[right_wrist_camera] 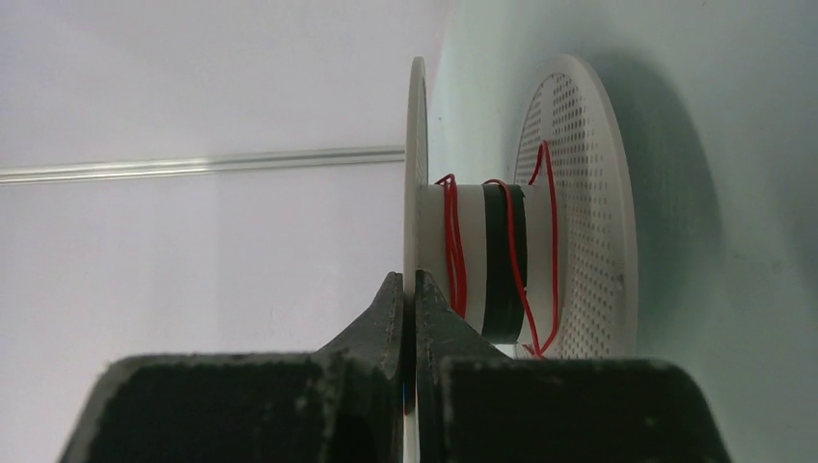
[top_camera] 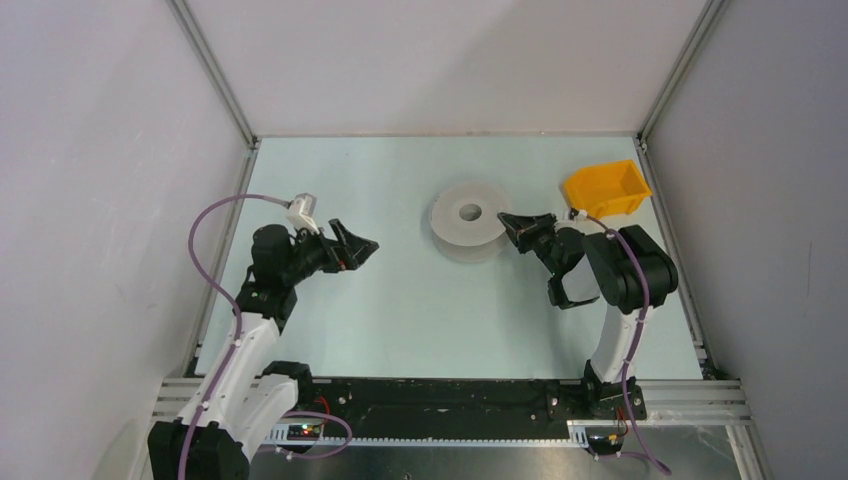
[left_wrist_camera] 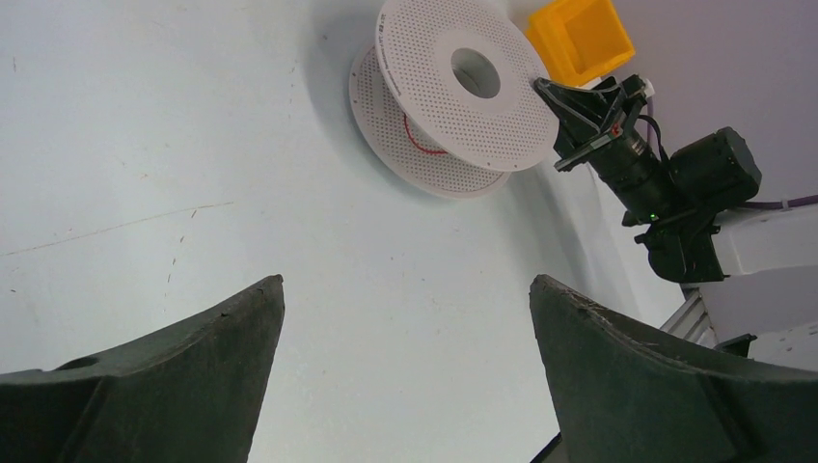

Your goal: Wrap the cables

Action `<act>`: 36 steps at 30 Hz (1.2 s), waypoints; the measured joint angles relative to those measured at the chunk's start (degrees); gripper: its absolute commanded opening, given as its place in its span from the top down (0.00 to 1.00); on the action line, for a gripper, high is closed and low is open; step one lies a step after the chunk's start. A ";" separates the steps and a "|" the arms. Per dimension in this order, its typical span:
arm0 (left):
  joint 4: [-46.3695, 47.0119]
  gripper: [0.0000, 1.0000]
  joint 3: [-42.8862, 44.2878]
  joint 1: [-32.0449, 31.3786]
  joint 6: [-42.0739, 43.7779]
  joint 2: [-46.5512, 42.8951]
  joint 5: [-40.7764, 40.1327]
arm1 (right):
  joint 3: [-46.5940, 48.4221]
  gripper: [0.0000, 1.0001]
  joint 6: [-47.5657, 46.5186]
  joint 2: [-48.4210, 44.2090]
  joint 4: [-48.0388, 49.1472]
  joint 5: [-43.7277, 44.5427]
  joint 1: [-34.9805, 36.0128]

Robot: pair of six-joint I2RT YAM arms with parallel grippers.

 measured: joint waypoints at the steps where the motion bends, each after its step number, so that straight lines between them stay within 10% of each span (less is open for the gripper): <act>1: -0.20 0.00 0.00 0.00 0.15 0.00 -0.02 | 0.07 0.94 0.00 0.28 0.04 0.00 -0.15; 24: -1.07 0.00 0.00 0.00 0.81 0.31 -1.44 | -1.81 0.31 -2.84 -0.33 -1.84 -3.69 -4.81; 36: -2.36 0.00 0.44 0.00 1.81 -0.04 -2.01 | -3.85 0.28 -16.87 -22.16 -25.49 -1.60 -7.02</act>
